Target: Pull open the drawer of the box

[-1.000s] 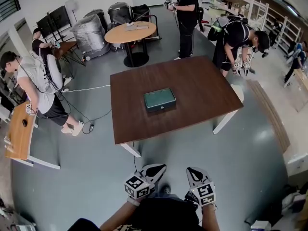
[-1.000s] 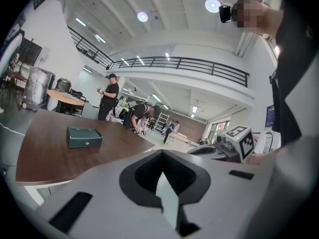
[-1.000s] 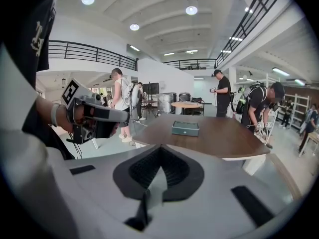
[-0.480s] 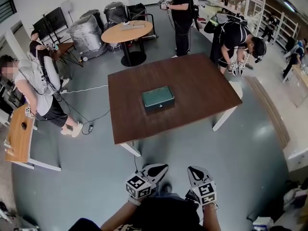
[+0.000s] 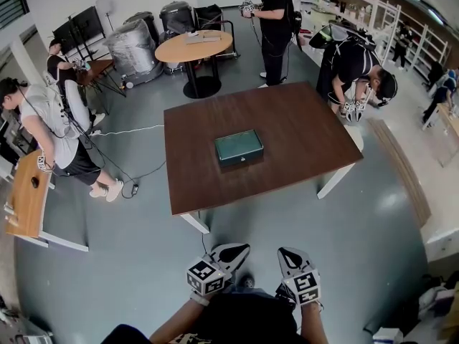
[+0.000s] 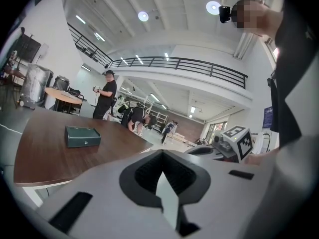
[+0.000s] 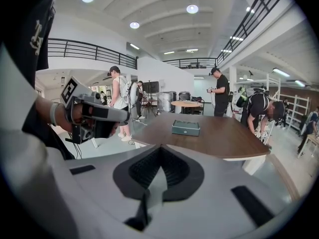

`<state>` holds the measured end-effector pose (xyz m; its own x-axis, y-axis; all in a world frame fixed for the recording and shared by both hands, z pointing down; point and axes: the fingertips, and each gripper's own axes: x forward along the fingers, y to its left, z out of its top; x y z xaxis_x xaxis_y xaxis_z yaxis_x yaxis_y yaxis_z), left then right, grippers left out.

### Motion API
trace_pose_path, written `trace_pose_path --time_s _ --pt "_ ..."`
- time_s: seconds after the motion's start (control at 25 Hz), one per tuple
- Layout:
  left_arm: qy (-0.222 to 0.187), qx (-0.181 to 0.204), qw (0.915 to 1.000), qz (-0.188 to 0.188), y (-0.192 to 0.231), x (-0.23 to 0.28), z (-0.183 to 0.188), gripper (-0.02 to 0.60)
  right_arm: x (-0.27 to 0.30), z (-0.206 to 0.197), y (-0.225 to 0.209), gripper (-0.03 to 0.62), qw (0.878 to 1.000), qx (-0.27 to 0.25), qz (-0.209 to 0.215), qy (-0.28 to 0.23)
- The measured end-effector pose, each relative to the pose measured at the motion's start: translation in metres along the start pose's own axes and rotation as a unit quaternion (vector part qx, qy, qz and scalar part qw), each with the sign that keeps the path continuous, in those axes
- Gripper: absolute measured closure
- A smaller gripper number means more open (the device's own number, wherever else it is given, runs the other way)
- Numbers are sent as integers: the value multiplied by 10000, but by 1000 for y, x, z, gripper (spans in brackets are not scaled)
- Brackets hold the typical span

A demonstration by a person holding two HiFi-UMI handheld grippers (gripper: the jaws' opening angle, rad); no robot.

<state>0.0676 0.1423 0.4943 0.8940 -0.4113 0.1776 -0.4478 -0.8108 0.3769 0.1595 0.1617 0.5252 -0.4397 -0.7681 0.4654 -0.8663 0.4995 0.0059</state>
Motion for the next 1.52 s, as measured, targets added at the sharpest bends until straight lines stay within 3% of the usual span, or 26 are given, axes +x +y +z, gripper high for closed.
trace_pose_path --time_s 0.52,1.52 --pt "28 -105 9999 -76 34 13 12 575 30 9 -12 606 9999 31 -41 89" --pt "147 -176 9997 -34 130 42 72 575 127 79 -53 606 9998 0 94 152"
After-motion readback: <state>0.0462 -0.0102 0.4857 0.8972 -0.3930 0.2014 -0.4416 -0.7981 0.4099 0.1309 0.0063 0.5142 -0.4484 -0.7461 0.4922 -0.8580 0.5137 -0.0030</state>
